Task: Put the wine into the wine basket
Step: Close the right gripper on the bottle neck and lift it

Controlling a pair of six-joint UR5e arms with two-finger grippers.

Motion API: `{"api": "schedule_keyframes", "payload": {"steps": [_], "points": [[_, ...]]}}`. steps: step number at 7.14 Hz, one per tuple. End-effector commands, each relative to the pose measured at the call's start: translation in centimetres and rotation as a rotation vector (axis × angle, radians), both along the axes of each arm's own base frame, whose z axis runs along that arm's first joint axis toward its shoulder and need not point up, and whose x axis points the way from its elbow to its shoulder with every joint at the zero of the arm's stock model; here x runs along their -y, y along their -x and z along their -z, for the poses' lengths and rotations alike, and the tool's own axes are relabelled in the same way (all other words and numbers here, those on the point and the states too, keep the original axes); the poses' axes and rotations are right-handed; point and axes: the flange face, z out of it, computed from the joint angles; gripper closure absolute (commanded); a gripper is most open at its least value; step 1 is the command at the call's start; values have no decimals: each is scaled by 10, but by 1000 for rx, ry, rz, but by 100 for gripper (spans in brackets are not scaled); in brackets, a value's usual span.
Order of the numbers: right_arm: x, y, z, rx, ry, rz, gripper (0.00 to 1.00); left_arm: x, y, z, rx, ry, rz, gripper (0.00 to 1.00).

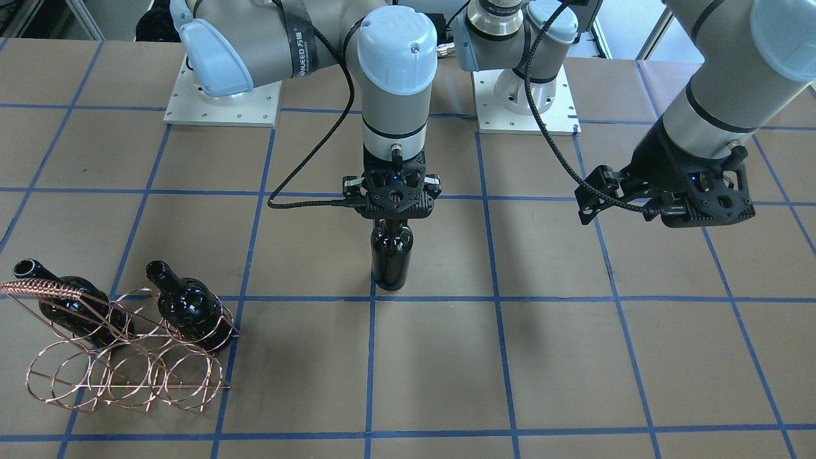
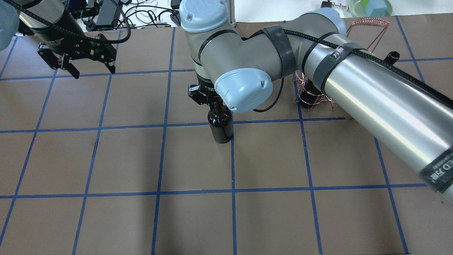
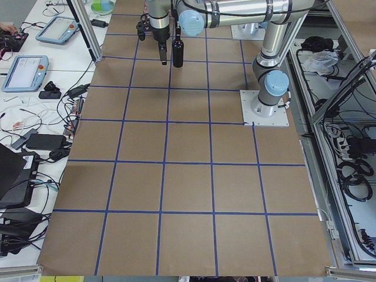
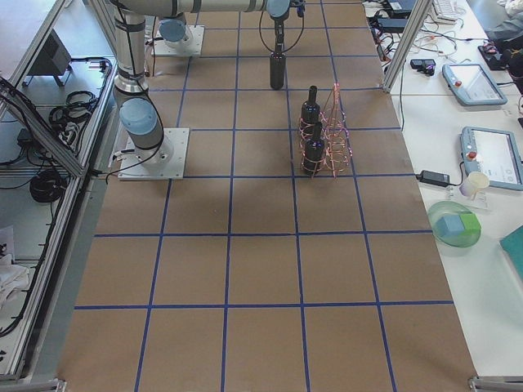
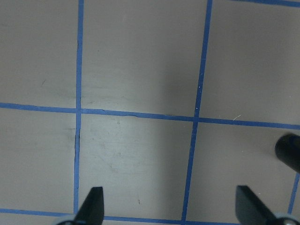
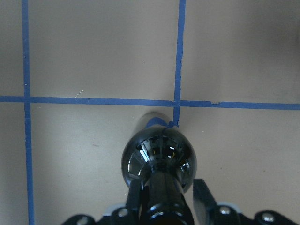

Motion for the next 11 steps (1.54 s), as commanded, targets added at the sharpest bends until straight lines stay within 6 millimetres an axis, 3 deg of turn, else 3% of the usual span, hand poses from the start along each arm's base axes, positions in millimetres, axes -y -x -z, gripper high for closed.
{"api": "schedule_keyframes", "payload": {"steps": [1,2,4,6,8,9,10,11], "points": [[1,0,-1,7,8,3,50,1,0,1,2,-1,0,0],[2,1,-2,8,11,5,52,1,0,2,-3,-2,-2,0],[1,0,-2,8,11,2,67,1,0,2,-1,-3,0,0],[1,1,-7,9,24,2,73,2,0,3,0,-4,0,0],[0,7,-26,5,61,-24,77,2,0,4,0,-6,0,0],[5,25,-40,8,76,-20,77,3,0,5,-3,-5,-3,0],[9,57,-64,5,84,-21,78,3,0,5,-1,-7,0,0],[16,105,-82,-12,58,-20,79,3,1,6,-4,-7,-2,0]]}}
